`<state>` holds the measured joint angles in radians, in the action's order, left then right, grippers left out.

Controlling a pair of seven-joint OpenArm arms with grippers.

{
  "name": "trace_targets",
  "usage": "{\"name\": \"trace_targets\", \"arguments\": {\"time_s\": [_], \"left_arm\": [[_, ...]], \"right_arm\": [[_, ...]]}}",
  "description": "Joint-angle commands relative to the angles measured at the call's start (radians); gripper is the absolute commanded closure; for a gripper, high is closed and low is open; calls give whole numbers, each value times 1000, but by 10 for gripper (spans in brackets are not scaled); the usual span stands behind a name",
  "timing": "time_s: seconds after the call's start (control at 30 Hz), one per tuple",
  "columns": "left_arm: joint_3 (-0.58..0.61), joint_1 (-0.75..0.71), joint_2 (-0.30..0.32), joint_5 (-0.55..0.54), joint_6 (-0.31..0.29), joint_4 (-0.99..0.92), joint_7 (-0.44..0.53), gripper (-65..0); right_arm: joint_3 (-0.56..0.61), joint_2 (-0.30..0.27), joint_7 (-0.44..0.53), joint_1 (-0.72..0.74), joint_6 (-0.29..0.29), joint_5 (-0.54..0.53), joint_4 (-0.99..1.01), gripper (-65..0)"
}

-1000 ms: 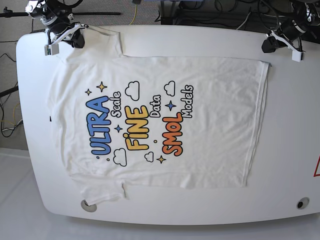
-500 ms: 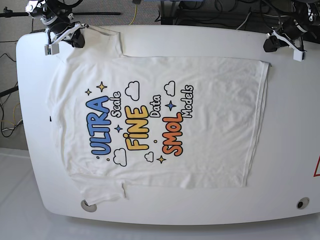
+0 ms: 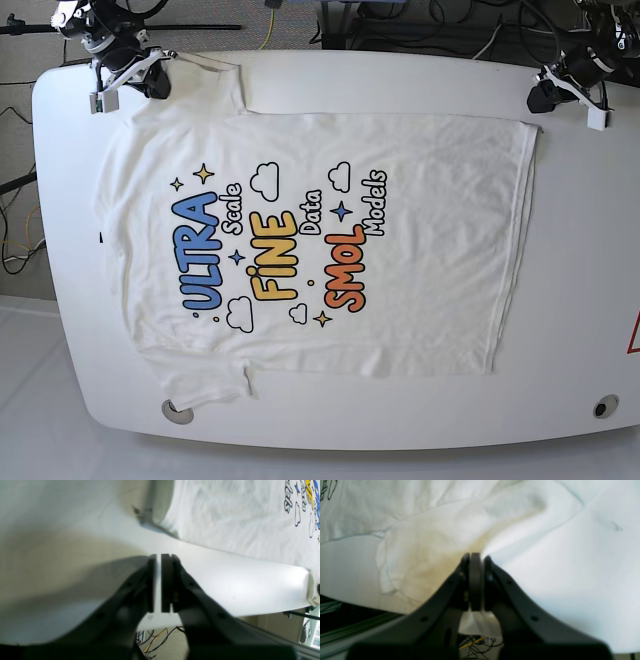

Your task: Fold the T-shirt properly

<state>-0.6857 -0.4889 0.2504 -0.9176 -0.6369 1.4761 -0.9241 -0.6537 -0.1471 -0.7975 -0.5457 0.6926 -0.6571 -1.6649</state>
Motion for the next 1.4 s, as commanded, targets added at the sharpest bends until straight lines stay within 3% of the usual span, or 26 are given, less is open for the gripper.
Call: {"name": "trace_targets", "arguments": {"time_s": [0.0, 0.13, 0.53, 1.37], "left_arm": [[-10, -4, 16, -12, -4, 11, 19, -104], [-7, -10, 17, -13, 11, 15, 6, -192], [0, -16, 16, 2, 43, 19, -11, -354], [16, -1, 10, 121, 50, 48, 43, -379]], "right_arm": [[-5, -10, 0, -5, 6, 6, -8, 0], [-2, -9, 7, -9, 6, 6, -12, 0], [-4, -9, 9, -1, 6, 2, -3, 0], [-5, -10, 6, -2, 6, 5, -3, 0]]}}
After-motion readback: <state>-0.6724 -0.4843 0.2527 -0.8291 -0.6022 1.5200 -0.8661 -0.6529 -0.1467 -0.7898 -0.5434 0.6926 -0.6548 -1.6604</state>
